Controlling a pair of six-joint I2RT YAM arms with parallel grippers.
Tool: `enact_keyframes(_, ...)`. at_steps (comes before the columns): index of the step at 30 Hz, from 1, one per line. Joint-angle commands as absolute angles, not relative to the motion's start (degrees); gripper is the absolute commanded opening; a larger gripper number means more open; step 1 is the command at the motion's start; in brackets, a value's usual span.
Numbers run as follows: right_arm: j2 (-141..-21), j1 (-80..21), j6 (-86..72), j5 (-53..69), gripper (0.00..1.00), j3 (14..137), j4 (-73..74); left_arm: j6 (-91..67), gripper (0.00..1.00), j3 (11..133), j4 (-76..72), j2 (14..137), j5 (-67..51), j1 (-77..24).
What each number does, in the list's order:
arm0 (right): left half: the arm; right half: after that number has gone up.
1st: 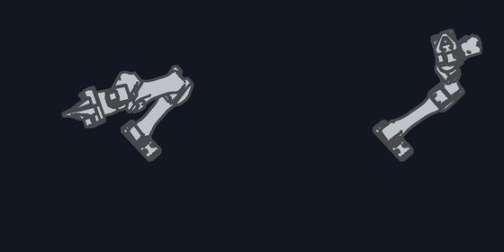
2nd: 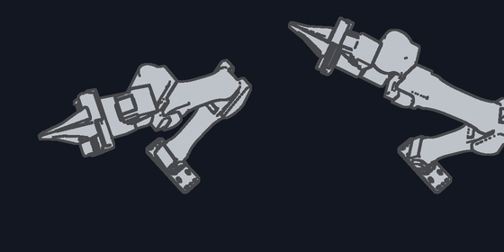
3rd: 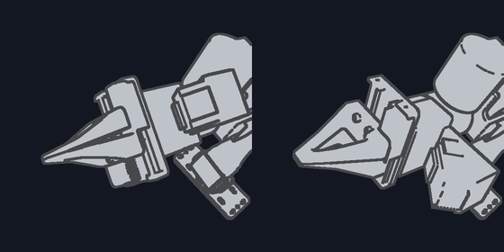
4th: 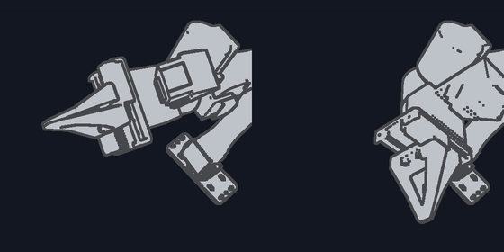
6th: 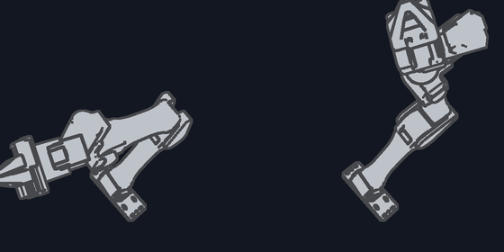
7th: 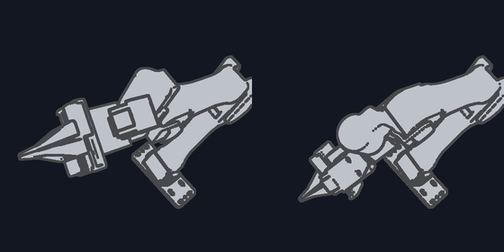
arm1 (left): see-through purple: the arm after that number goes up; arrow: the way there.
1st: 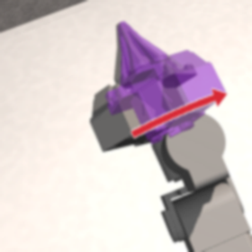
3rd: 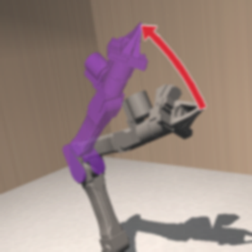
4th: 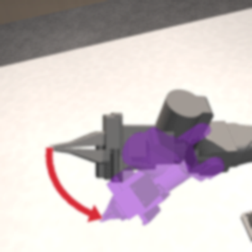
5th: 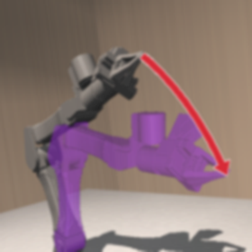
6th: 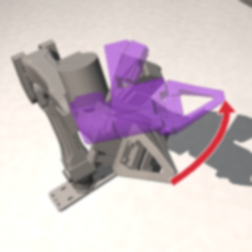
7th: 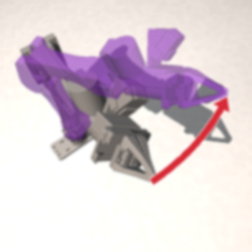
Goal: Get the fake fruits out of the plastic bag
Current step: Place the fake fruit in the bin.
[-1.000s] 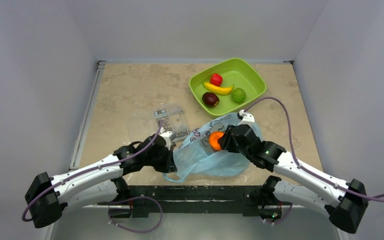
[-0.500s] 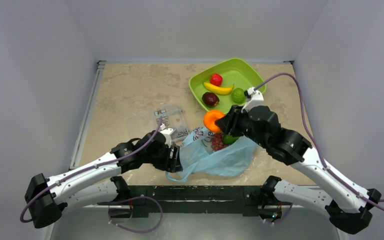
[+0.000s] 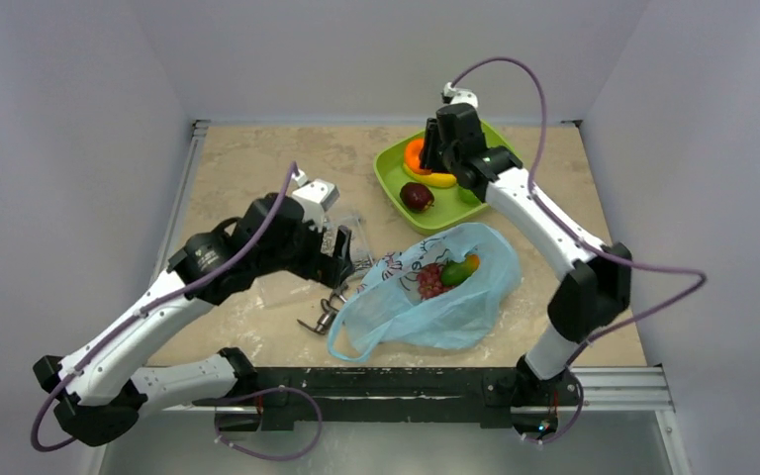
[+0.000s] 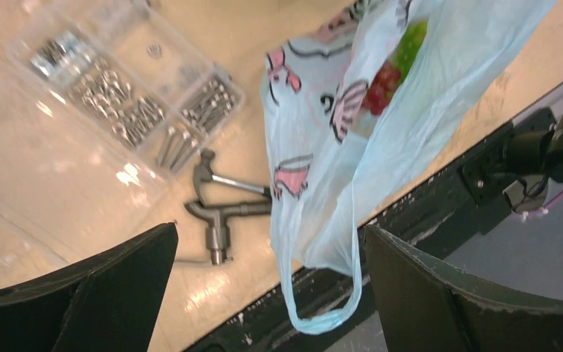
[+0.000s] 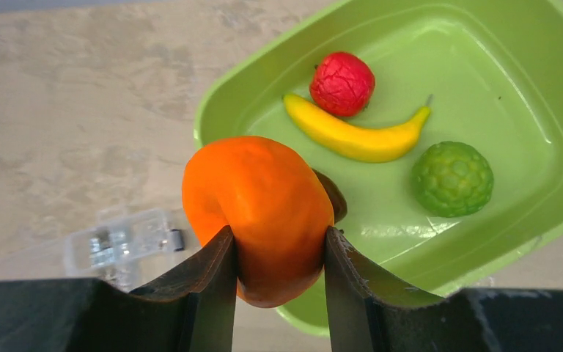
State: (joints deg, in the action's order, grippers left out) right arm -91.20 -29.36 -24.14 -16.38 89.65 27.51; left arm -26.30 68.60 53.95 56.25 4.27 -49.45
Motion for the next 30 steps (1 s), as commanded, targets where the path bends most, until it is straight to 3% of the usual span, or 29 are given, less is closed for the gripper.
enact_keyframes(1, -101.1, -28.7, -20.2, -16.4, 0.00, 95.8, 24.3, -15.6, 1.00, 79.8, 55.0, 66.2, -2.8, -43.9)
enact_keyframes(6, -112.2, -28.2, -19.1, -16.4, 0.01, 102.5, 24.4, -8.9, 0.98, 96.7, 62.0, 87.1, -12.3, -43.0)
enact_keyframes(8, -114.9, -28.2, -19.1, -16.2, 0.05, 104.0, 24.4, -9.1, 0.96, 97.8, 60.3, 90.7, -15.4, -43.0)
enact_keyframes(12, -118.6, -28.2, -18.8, -15.7, 0.27, 105.5, 24.2, -7.6, 0.92, 94.8, 54.9, 93.8, -20.3, -43.1)
enact_keyframes(15, -120.3, -28.2, -18.7, -15.2, 0.50, 106.7, 24.6, -6.7, 0.89, 90.9, 52.2, 92.9, -18.3, -43.1)
enact_keyframes(18, -120.9, -28.2, -18.7, -15.1, 0.67, 109.3, 27.1, -5.6, 0.85, 84.7, 47.3, 89.5, -17.2, -43.1)
enact_keyframes(21, -118.7, -28.2, -18.5, -15.6, 0.84, 108.9, 29.1, -6.1, 0.75, 80.9, 45.0, 87.8, -15.1, -43.5)
enact_keyframes(25, -111.6, -28.2, -19.4, -18.3, 0.90, 106.4, 34.8, -7.2, 0.68, 81.1, 45.2, 88.0, -14.8, -45.2)
enact_keyframes(30, -92.1, -28.3, -19.1, -18.7, 0.91, 94.7, 36.8, -7.9, 0.63, 81.9, 46.0, 91.0, -14.9, -46.0)
